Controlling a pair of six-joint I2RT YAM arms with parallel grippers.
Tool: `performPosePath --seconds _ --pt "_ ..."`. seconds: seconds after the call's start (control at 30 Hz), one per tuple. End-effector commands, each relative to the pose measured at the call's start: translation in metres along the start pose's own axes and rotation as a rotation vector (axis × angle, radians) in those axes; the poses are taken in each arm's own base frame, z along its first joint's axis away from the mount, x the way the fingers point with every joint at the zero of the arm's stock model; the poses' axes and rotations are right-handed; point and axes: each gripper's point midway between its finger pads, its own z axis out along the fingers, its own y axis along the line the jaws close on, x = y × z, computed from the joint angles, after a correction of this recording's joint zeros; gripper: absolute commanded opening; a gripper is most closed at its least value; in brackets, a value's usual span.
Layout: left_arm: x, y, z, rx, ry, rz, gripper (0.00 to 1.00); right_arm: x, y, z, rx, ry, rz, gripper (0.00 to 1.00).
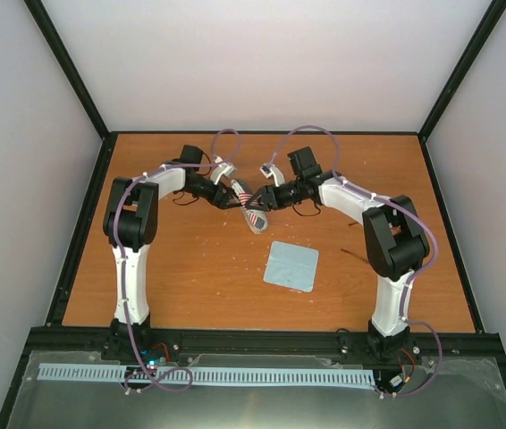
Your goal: Organize the sunglasses
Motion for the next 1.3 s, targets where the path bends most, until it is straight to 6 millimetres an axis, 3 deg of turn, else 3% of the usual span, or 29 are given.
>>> performPosePath --seconds 0.0,0.07,0.13,0.33,0.7,1.03,1.27 --pt "-0.012 0.016 -0.012 -0.128 -0.021 0.069 0.87 -0.020 0.020 -0.014 -0.158 -0.036 -0.019 0.03" --pt "-0.011 0.015 -0.018 -0.143 -0.027 0.072 0.98 -0.023 -0.001 -0.020 -0.153 -0.047 0.014 0.03" --pt "-0.009 0.017 -0.027 -0.162 -0.034 0.070 0.99 -0.023 -0.019 -0.021 -0.151 -0.043 0.038 0.03" --pt "-0.006 0.028 -0.040 -0.188 -0.038 0.051 0.98 -0.020 -0.063 -0.010 -0.126 -0.001 0.122 0.03" --pt "-0.019 0.042 -0.037 -0.198 -0.024 0.037 0.90 -0.011 -0.109 0.006 -0.047 0.050 0.196 0.03" --pt "-0.017 0.039 -0.037 -0.187 -0.024 0.038 0.89 -0.007 -0.133 0.009 0.011 0.067 0.240 0.43" --pt "-0.017 0.038 -0.035 -0.177 -0.028 0.039 0.89 -0.014 -0.132 0.005 0.026 0.054 0.231 0.56"
